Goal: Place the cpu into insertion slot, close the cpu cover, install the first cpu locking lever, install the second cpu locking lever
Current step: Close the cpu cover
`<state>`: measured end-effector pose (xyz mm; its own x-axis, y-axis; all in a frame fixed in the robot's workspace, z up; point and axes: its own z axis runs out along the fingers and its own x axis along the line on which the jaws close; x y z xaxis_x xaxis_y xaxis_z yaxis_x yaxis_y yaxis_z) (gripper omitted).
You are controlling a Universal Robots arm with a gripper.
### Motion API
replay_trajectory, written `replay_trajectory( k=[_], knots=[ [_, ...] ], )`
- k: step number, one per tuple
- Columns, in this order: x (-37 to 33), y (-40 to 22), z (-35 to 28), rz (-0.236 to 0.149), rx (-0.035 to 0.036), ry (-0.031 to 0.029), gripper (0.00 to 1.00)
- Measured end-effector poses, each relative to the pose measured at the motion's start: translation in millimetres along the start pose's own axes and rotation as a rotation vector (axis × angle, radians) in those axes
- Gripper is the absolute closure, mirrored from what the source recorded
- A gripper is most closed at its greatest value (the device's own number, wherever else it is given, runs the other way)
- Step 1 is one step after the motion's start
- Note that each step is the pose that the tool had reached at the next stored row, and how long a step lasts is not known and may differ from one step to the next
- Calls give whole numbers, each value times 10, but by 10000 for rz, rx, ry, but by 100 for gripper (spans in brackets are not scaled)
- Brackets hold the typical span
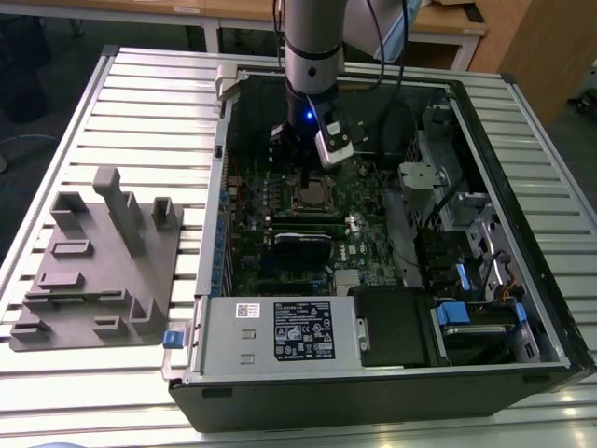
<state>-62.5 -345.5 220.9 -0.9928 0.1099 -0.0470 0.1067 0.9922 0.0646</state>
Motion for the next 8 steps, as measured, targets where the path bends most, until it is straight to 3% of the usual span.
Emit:
replay_trajectory(
  k=[6, 8],
  knots=[
    [-151, 18, 10, -1, 0, 0, 89],
    [-168, 19, 11, -2, -1, 0, 89]
  ],
)
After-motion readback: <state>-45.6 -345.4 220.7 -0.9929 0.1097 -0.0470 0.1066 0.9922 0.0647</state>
